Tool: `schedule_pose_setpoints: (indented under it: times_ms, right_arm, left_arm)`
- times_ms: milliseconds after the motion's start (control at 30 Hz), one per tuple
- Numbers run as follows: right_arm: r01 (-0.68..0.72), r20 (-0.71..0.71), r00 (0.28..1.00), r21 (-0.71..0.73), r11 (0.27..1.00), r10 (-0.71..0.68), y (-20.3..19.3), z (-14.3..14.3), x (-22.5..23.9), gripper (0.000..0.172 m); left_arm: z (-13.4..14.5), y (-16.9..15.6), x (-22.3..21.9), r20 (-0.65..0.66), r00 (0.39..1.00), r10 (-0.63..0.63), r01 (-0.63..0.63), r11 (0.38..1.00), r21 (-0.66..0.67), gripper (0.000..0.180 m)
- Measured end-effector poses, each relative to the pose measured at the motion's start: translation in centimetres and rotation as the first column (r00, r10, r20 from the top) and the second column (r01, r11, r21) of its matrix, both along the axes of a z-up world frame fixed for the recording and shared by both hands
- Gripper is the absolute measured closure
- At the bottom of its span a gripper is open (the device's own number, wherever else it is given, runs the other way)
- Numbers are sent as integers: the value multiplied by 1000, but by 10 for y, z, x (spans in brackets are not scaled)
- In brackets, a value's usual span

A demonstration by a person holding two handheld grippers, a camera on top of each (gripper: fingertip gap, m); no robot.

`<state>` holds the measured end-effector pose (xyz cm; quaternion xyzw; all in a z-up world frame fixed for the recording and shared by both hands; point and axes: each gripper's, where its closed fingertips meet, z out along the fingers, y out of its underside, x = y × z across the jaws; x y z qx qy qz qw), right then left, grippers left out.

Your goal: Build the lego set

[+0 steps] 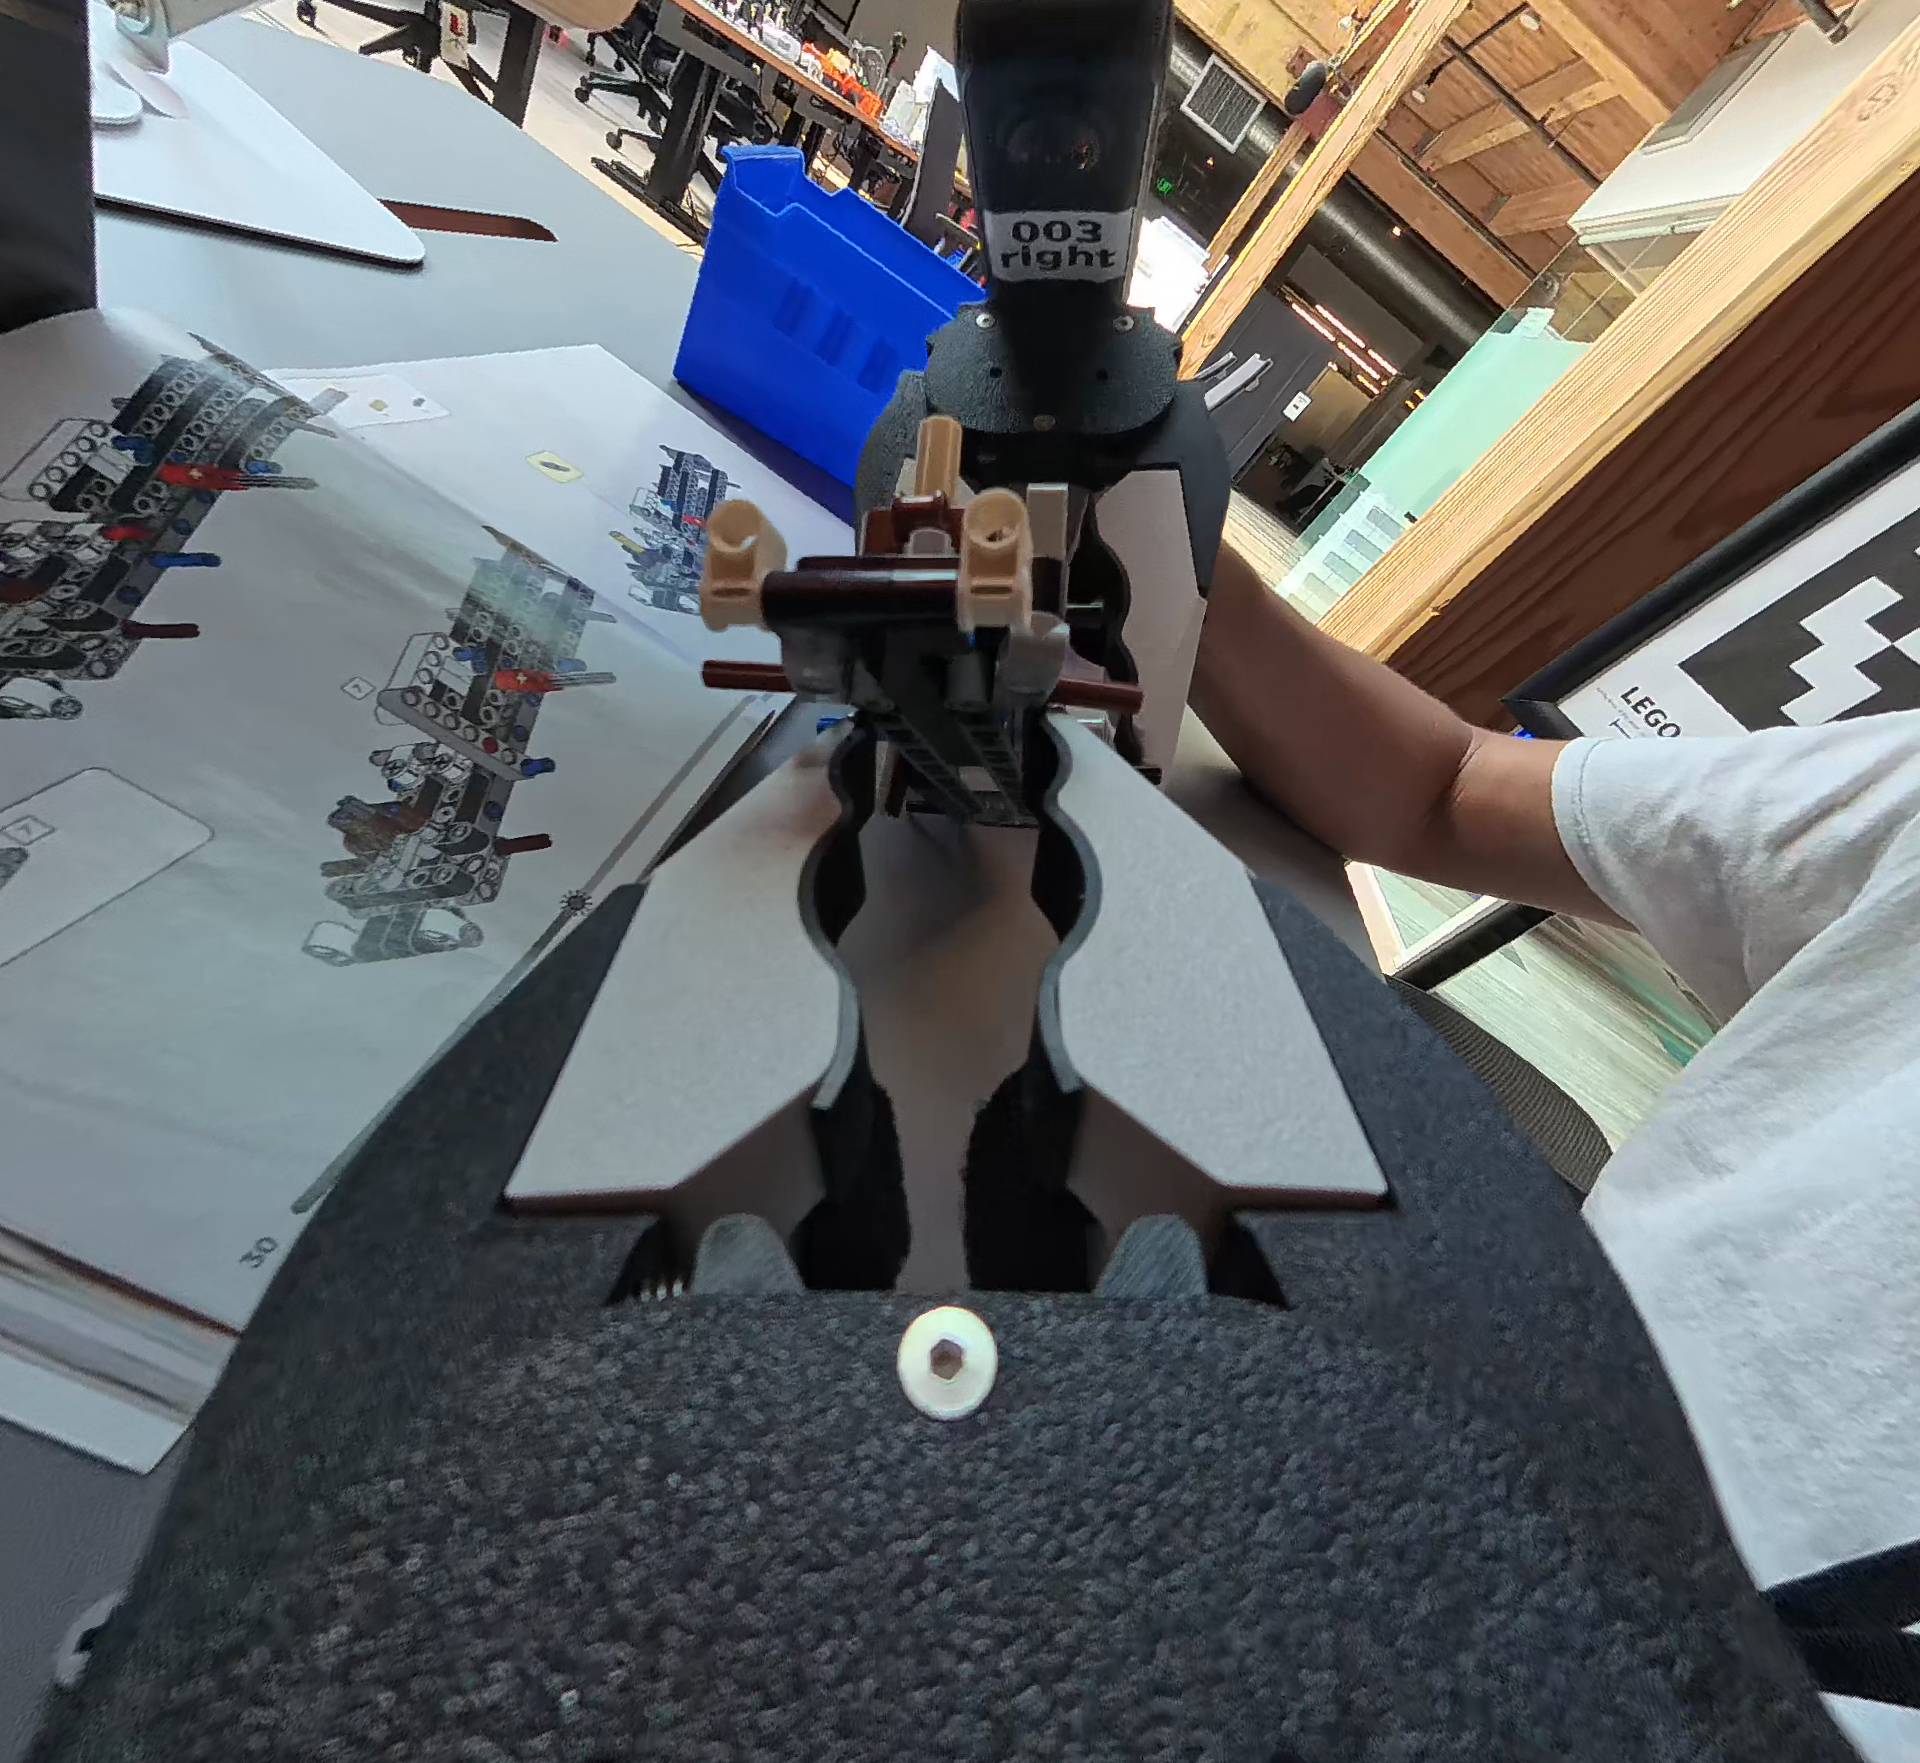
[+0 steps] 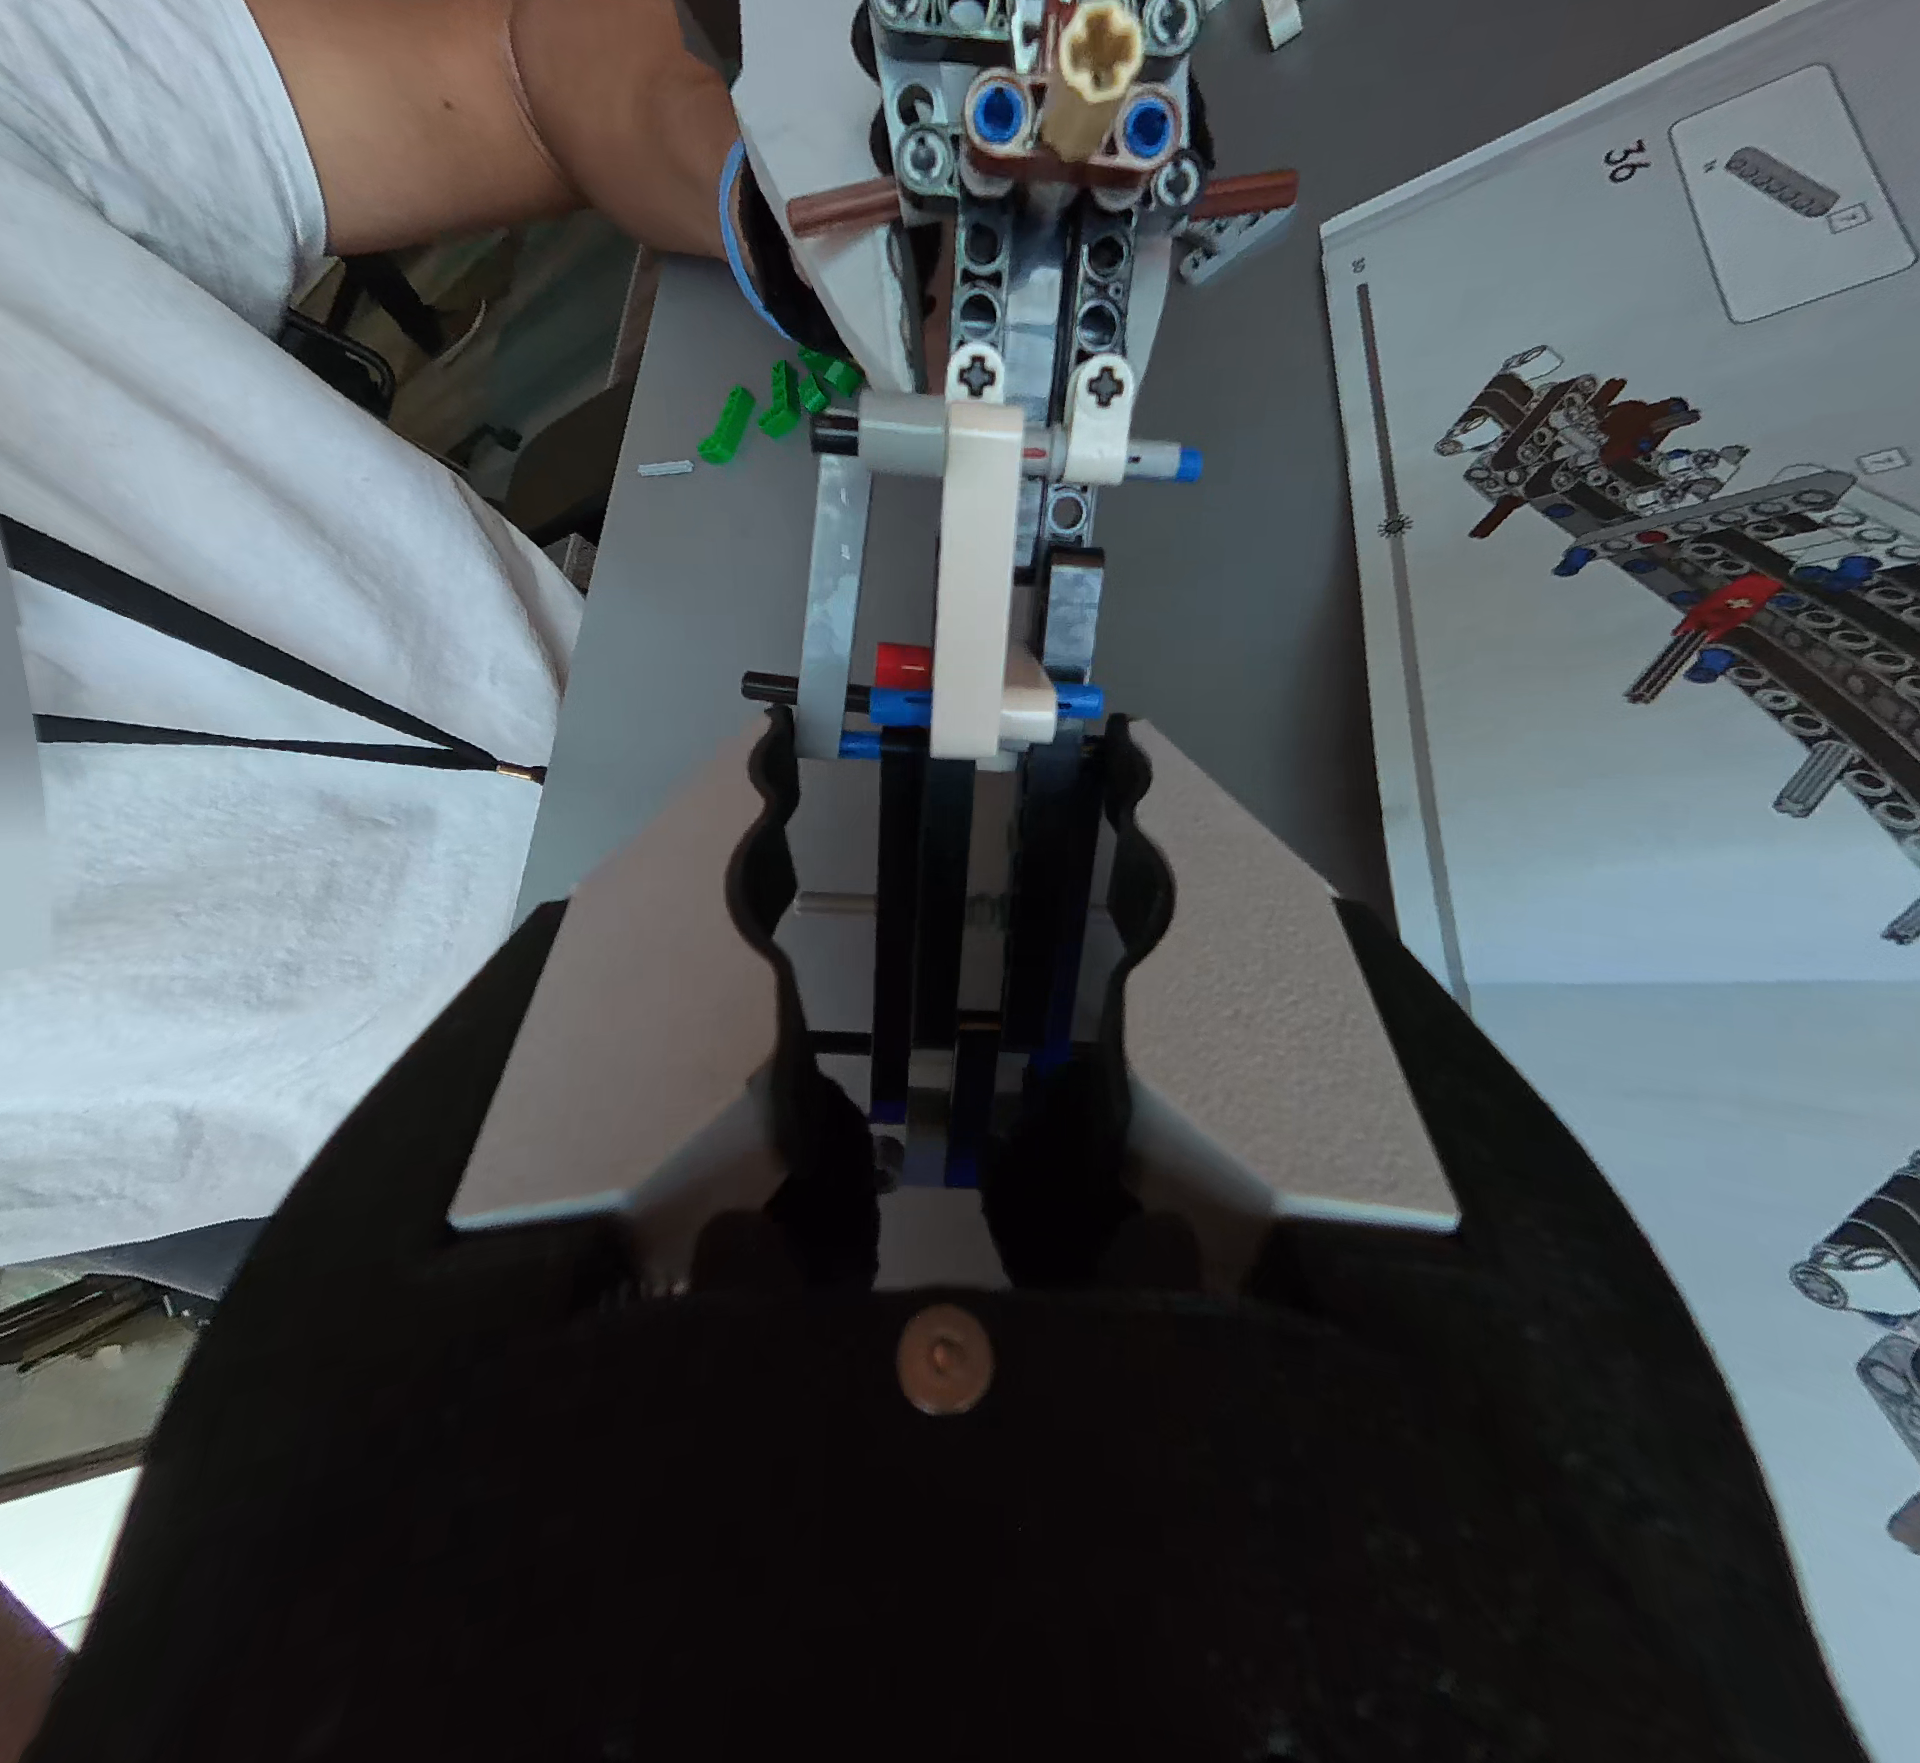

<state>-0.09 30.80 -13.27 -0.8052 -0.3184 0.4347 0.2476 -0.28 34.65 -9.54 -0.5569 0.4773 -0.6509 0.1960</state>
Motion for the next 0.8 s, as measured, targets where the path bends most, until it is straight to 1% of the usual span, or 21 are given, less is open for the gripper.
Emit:
schedule_pose_setpoints:
  times_ms: [100,267,333,367,400,433,467,500,567,600,667,700,733,800]
  right_arm:
    - [-21,42,999,29,999,20,-2,-1,1,114]
    - [-33,58,998,30,999,31,-4,-1,1,115]
    - [-39,74,997,27,999,37,-7,-2,2,114]
    - [-50,119,992,37,998,45,-9,-4,3,114]
    - [-57,180,982,47,997,48,-11,-8,6,114]
    - [-68,243,968,42,997,56,-14,-12,9,114]
    - [-62,303,952,49,997,44,-14,-17,14,114]
    - [-63,358,933,55,996,40,-15,-22,17,114]
    - [-94,454,889,44,995,64,-21,-33,19,114]
    - [-114,489,868,44,992,78,-23,-37,18,114]
    - [-149,546,831,39,988,104,-28,-44,14,114]
    - [-163,569,814,31,986,116,-30,-48,12,114]
    - [-169,586,802,42,985,113,-30,-49,11,114]
    - [-184,607,787,57,981,112,-30,-50,9,114]
  left_arm:
    - [1,-3,-1,7,1000,-7,7,1000,20,154]
    - [0,-5,-1,1,1000,-22,22,1000,17,153]
    - [-3,-8,-3,-20,998,-56,57,998,11,152]
    - [-6,-13,-6,-46,994,-95,95,995,17,160]
    - [-11,-20,-12,-80,986,-144,146,989,26,164]
    - [-16,-27,-19,-119,975,-187,192,981,31,151]
    - [-23,-31,-27,-166,962,-216,225,974,38,133]
    - [-30,-32,-34,-214,949,-233,249,967,49,123]
    - [-43,-33,-50,-304,920,-246,287,953,98,113]
    - [-50,-31,-57,-353,906,-234,301,942,147,110]
    - [-56,-22,-64,-397,904,-160,286,915,284,102]
    - [-56,-19,-65,-412,902,-128,286,893,349,100]
    - [-53,-19,-64,-416,903,-103,287,867,407,95]
    - [-48,-26,-55,-412,907,-85,309,799,515,91]
